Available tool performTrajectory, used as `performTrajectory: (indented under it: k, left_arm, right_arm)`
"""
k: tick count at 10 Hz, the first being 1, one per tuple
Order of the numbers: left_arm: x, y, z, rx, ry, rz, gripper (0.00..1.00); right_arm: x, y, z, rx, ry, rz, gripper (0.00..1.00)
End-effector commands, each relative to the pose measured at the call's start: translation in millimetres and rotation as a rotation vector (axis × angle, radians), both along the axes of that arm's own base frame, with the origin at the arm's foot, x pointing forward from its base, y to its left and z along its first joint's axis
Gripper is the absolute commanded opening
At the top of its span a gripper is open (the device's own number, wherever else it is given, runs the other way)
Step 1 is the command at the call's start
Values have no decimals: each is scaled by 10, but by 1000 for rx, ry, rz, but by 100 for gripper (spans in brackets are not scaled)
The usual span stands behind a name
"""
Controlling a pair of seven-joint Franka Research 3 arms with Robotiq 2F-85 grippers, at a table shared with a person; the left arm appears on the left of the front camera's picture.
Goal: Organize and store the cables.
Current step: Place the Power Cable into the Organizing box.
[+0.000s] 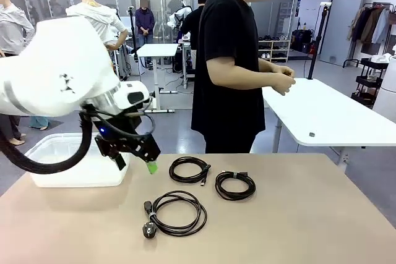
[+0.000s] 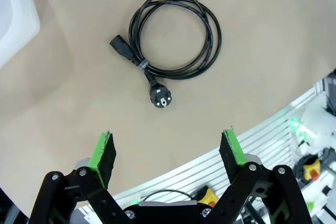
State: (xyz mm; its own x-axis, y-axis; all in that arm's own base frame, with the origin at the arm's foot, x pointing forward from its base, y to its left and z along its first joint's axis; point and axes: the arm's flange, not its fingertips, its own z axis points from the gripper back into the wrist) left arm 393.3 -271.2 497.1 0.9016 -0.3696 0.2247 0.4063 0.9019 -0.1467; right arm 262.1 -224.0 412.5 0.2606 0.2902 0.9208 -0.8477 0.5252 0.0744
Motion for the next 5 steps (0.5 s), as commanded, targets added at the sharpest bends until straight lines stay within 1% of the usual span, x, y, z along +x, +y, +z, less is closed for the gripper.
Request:
performTrajectory:
  k: [1, 2, 4, 5]
  left_arm:
    - [186, -156, -169, 28, -4, 66, 100]
    - [223, -204, -297, 40, 17, 101, 100]
    - [280, -262, -558, 65, -3, 160, 100]
    - [291, -285, -712, 59, 2, 181, 100]
  right_arm:
    - [-161, -102, -131, 22, -18, -35, 100]
    - [-279, -160, -162, 24, -16, -70, 100]
    - [-373, -201, -188, 31, -33, -86, 100]
    - [-383, -189, -208, 12, -20, -85, 100]
